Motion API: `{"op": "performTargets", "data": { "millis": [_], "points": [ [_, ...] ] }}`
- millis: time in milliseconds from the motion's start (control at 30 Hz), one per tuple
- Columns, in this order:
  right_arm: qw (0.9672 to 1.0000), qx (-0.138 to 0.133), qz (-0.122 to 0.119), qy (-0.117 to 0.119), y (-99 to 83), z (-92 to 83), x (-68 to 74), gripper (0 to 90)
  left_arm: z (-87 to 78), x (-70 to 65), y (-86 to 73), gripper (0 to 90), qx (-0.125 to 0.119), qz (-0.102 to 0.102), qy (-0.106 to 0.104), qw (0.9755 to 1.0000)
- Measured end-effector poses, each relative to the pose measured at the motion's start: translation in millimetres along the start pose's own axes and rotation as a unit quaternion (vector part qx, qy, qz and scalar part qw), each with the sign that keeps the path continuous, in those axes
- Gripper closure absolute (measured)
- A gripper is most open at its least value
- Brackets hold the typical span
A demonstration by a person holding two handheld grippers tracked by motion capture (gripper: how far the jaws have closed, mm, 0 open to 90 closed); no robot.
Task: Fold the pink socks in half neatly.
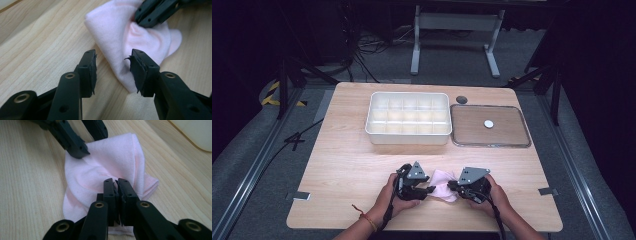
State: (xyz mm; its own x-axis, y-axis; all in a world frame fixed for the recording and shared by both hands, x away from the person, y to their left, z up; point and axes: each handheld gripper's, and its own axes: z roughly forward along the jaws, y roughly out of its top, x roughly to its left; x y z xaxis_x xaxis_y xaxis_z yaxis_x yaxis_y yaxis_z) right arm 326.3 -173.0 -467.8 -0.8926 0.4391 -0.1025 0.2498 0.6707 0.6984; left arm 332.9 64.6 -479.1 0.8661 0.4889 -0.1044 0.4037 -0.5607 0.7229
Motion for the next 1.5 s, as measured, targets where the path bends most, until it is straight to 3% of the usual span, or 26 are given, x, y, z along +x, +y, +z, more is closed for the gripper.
{"op": "performTargets", "data": {
  "millis": [100, 167, 333, 533, 700, 867, 1233, 1333, 1500],
  "points": [
    [0.9997, -0.024, -0.001, 0.0, 4.1, -8.7, 3.0, 81.0, 0.0, 0.9, -0.6, 57.3, 0.001, -0.004, -0.001, 1.0],
    [0.9997, -0.025, -0.005, 0.001, 5.5, -10.0, 5.4, 81.2, 0.2, 1.2, -0.7, 57.2, 0.002, -0.004, 0.0, 1.0],
    [0.9996, 0.001, -0.024, 0.014, 3.8, -4.7, 15.4, 83.0, 0.3, 1.4, -1.1, 57.6, 0.001, -0.006, -0.002, 1.0],
    [0.9996, 0.001, -0.004, 0.028, -0.4, -1.3, 9.2, 83.7, -0.5, 3.5, -0.7, 59.6, 0.004, -0.009, -0.014, 0.9999],
    [0.9994, -0.002, -0.01, 0.032, -0.9, -0.3, 9.3, 84.2, -0.8, 6.4, -1.0, 74.8, 0.001, -0.033, -0.049, 0.9983],
    [0.9995, -0.002, -0.015, 0.027, -0.4, 0.4, 9.5, 84.3, -1.5, 7.4, -0.3, 78.4, -0.006, -0.047, -0.053, 0.9975],
    [0.9996, -0.004, -0.02, 0.019, 2.1, 3.0, 10.3, 84.6, -8.5, 3.6, 4.5, 83.1, -0.028, -0.038, -0.049, 0.9977],
    [0.9997, -0.006, -0.015, 0.019, 4.4, 2.3, 9.1, 83.7, -9.0, 3.5, 5.0, 82.9, -0.022, -0.034, -0.045, 0.9982],
    [0.9995, -0.032, 0.004, 0.002, 8.6, -0.9, 2.8, 82.5, -9.8, 3.1, 5.3, 82.7, -0.02, -0.029, -0.044, 0.9984]
  ]
}}
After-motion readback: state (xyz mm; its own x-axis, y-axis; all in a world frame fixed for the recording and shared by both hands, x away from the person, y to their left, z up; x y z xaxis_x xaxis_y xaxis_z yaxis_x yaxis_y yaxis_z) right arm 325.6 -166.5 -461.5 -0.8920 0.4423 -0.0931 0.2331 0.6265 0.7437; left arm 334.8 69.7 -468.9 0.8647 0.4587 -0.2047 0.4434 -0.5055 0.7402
